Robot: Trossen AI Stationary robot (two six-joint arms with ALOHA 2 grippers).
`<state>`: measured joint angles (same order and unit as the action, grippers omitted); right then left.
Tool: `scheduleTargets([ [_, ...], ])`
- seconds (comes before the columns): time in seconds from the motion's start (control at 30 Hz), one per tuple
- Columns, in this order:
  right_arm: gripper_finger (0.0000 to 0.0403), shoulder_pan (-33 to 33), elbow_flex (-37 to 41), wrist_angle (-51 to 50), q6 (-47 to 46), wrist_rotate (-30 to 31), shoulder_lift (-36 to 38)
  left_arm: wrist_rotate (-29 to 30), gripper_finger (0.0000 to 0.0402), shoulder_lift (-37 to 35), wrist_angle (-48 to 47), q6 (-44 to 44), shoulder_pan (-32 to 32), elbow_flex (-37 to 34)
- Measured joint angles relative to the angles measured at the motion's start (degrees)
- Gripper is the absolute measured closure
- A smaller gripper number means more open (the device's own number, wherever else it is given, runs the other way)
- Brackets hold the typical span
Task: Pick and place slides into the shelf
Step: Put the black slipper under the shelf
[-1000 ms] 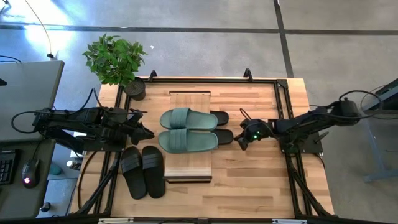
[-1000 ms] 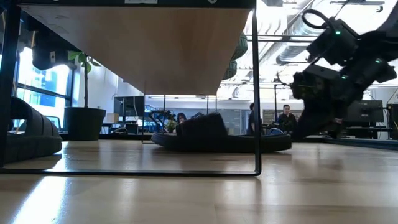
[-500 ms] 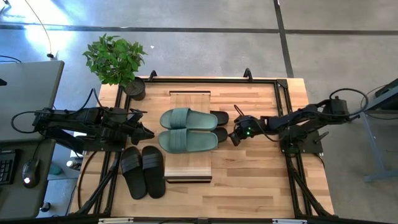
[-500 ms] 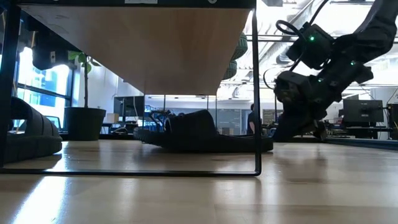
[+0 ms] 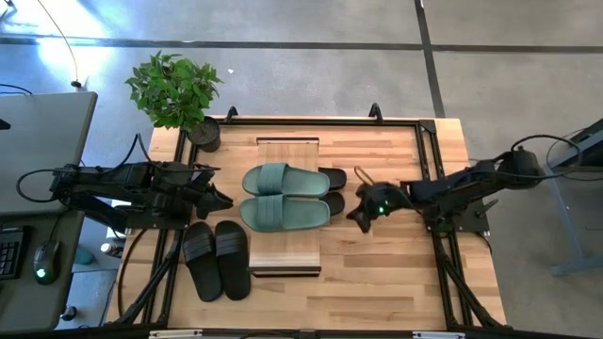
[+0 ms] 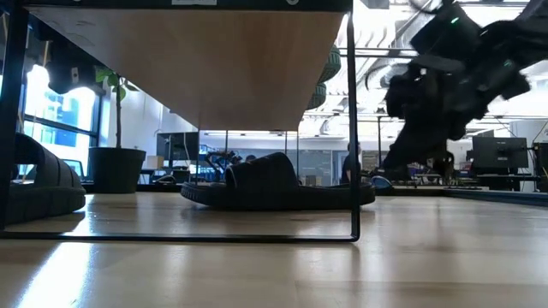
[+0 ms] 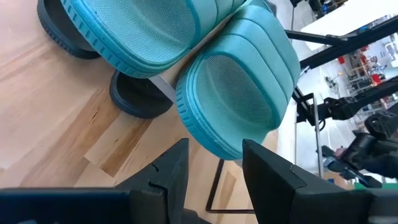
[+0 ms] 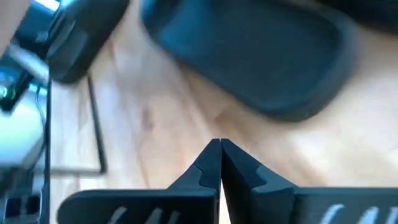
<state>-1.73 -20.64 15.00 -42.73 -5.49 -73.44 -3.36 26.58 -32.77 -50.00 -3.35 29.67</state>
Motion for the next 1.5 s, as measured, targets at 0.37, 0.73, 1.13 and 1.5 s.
scheduleTargets([
  [0.37, 0.0403, -8.35, 0.00, -0.27, 1.92, 21.21, -0.58, -3.31, 0.0268, -0.40, -0.34, 1.56, 0.04, 0.07],
  [0.73, 0.0403, -8.29, 0.00, -1.02, 2.07, 19.99, -0.56, -20.52, 0.0268, -0.10, -7.26, -7.50, 0.04, 8.19],
  [1.13, 0.0403, -8.29, 0.00, -1.89, -0.75, 21.32, -0.56, -13.95, 0.0268, 10.22, -36.37, -9.98, 1.10, 29.03],
  [1.5, 0.0403, -8.27, 0.00, -1.87, -0.75, 22.46, -0.56, -4.79, 0.0268, 28.38, -55.03, -12.78, 20.09, 39.68],
])
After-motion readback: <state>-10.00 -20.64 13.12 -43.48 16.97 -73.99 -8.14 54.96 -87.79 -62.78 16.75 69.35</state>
